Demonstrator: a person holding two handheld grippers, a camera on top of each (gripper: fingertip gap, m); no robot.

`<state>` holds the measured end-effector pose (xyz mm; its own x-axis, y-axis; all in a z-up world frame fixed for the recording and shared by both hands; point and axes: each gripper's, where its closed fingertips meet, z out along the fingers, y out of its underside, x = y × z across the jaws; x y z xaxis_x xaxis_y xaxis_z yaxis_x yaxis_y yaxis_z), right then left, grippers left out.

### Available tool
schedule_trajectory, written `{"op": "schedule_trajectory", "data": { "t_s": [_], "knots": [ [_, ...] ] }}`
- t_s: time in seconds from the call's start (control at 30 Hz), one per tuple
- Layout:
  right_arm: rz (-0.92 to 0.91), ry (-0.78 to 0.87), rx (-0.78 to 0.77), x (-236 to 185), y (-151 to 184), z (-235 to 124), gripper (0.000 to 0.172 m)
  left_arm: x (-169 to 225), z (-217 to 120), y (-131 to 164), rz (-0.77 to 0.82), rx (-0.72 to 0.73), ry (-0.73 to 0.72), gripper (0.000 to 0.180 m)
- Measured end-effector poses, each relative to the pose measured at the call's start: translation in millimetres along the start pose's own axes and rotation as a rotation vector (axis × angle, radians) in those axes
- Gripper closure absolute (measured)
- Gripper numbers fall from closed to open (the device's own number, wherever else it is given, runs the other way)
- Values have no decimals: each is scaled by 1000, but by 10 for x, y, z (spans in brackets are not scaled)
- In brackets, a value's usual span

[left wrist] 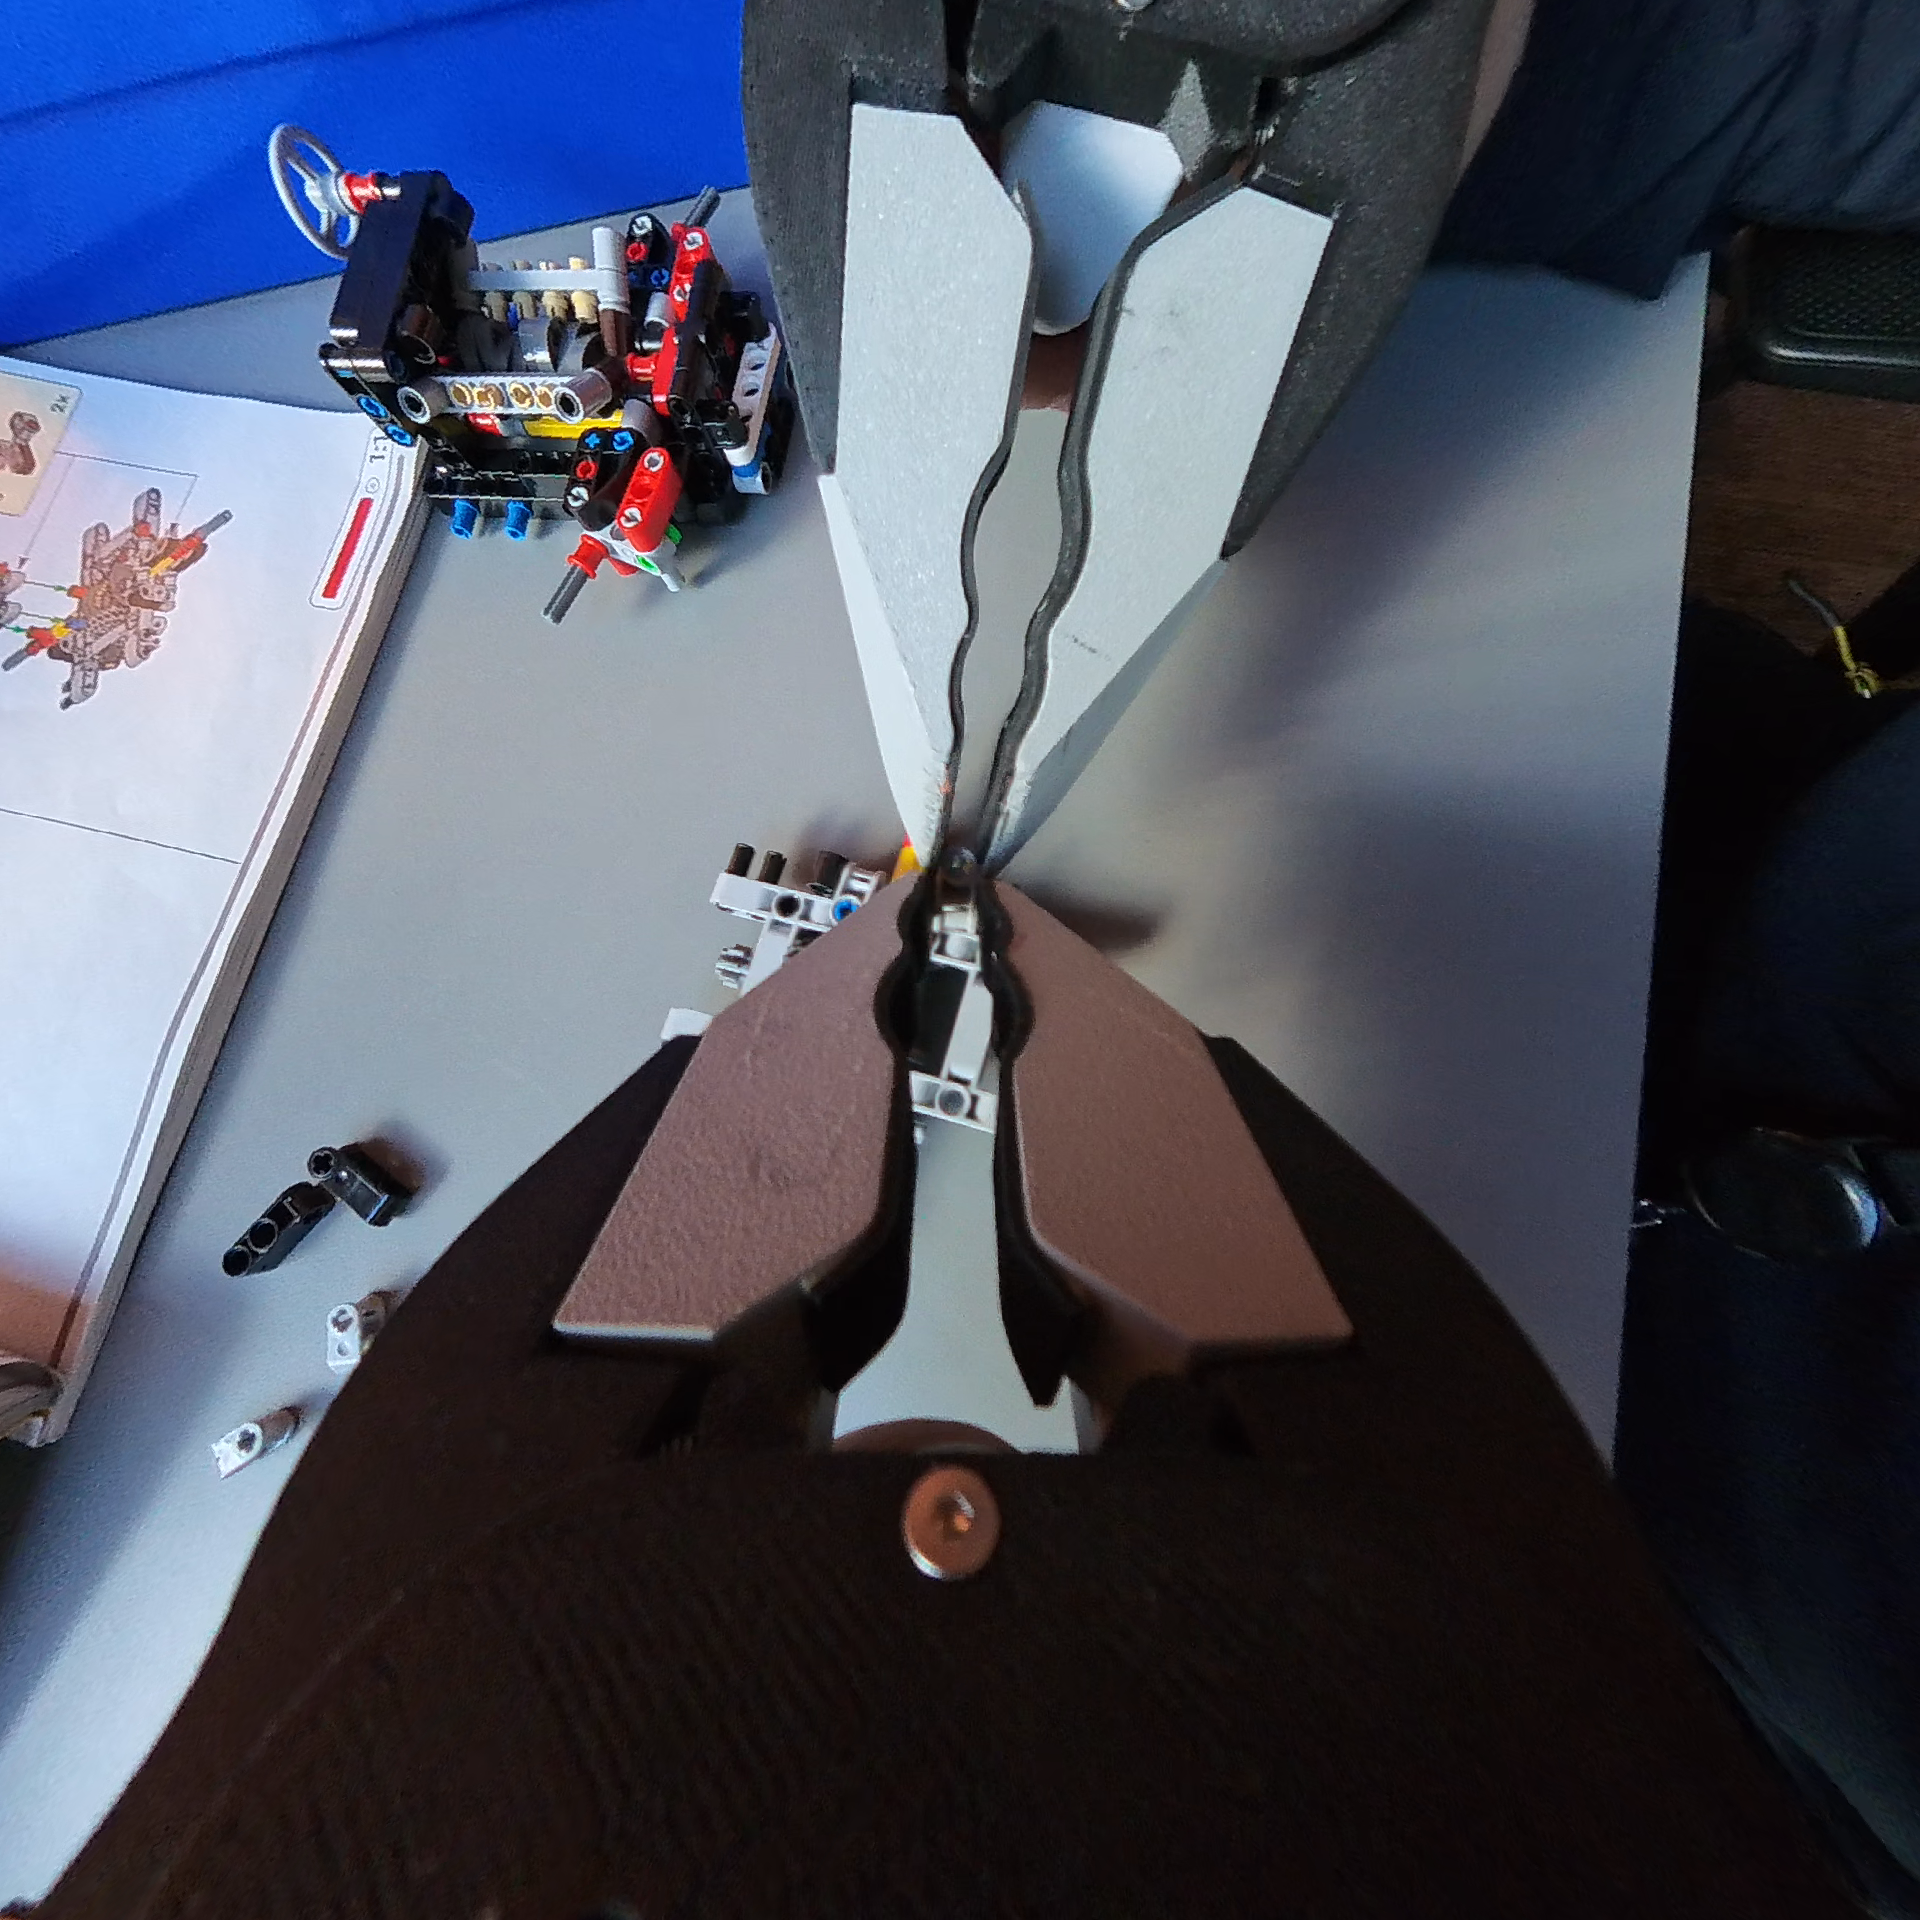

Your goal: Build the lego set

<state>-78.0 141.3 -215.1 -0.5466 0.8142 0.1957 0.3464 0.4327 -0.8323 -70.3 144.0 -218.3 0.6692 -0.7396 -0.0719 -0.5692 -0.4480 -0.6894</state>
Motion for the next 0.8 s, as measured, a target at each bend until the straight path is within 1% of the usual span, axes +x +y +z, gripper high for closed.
{"op": "schedule_trajectory", "data": {
  "t_s": [0.3,0.4,0.57,0.8],
  "knots": [
    [8,-19,3,-69,-15,3,169,68,-21,10,-16,21,23,175],
    [20,-14,-1,-58,6,-6,169,39,-28,58,-13,2,5,172],
    [41,26,-11,-7,51,-44,169,-41,-98,142,-26,-15,-29,170],
    [72,89,2,36,66,-88,170,-23,-78,192,-40,-18,-13,169]
  ]
}}
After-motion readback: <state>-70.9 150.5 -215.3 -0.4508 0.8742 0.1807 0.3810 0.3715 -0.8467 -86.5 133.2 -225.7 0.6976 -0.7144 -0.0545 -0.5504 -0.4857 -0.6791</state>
